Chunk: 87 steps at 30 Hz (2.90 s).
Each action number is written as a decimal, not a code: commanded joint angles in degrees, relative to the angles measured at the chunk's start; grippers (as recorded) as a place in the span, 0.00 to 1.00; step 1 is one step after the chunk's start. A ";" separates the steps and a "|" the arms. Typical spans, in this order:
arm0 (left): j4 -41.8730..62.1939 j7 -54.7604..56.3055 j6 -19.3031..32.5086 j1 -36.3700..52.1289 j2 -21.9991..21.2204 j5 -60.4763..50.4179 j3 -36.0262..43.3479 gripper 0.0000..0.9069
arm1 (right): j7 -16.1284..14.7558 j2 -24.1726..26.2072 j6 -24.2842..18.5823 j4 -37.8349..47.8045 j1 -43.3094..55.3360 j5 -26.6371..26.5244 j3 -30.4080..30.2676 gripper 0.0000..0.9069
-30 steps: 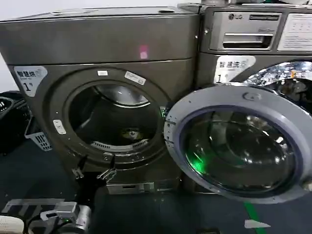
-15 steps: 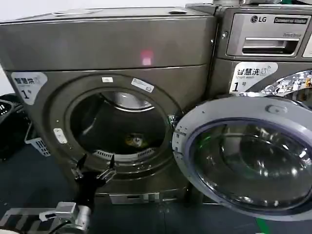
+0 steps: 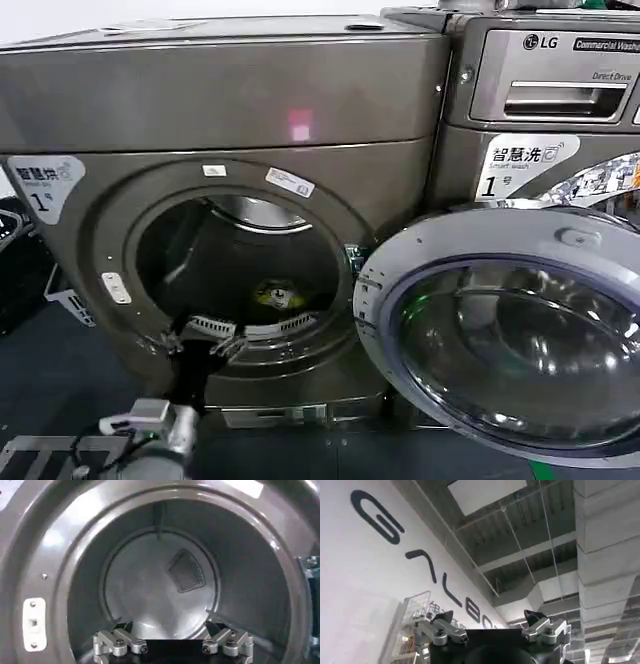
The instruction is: Grasp the clothes from the dryer.
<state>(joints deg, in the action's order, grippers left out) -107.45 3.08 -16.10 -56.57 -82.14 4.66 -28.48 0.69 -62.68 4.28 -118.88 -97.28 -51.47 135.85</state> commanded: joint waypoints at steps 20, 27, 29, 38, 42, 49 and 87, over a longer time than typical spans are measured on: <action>78.15 -41.53 24.11 56.58 10.48 -4.71 37.40 1.00 | -1.20 0.05 -1.26 3.05 1.20 0.74 -0.84 1.00; 81.17 -49.05 28.93 60.17 10.30 -26.09 46.11 1.00 | -1.27 -0.24 -1.47 3.02 1.24 1.18 -1.13 1.00; 82.56 -50.78 31.39 61.96 9.77 -31.85 46.79 1.00 | -1.34 -0.28 -1.49 3.00 1.19 1.19 -0.99 1.00; 85.97 -52.15 30.73 66.19 7.35 -40.22 53.45 1.00 | -1.35 -0.87 -1.53 2.25 1.58 1.81 -1.59 1.00; 86.47 -51.97 27.36 65.33 5.20 -43.02 54.24 1.00 | -1.40 -1.12 -1.77 2.35 1.89 2.84 -2.44 1.00; 90.36 -54.18 20.53 65.32 2.55 -34.91 54.12 1.00 | -1.46 -1.15 -2.09 2.51 2.52 4.08 -3.62 1.00; 93.76 -60.15 23.90 62.46 2.07 -27.04 50.76 0.00 | -1.46 -1.43 -2.64 2.56 2.55 4.99 -4.69 1.00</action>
<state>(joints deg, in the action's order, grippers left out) -13.48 -57.28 7.75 6.15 -80.08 -22.73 23.58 -0.78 -64.06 1.68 -116.33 -94.77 -46.51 131.17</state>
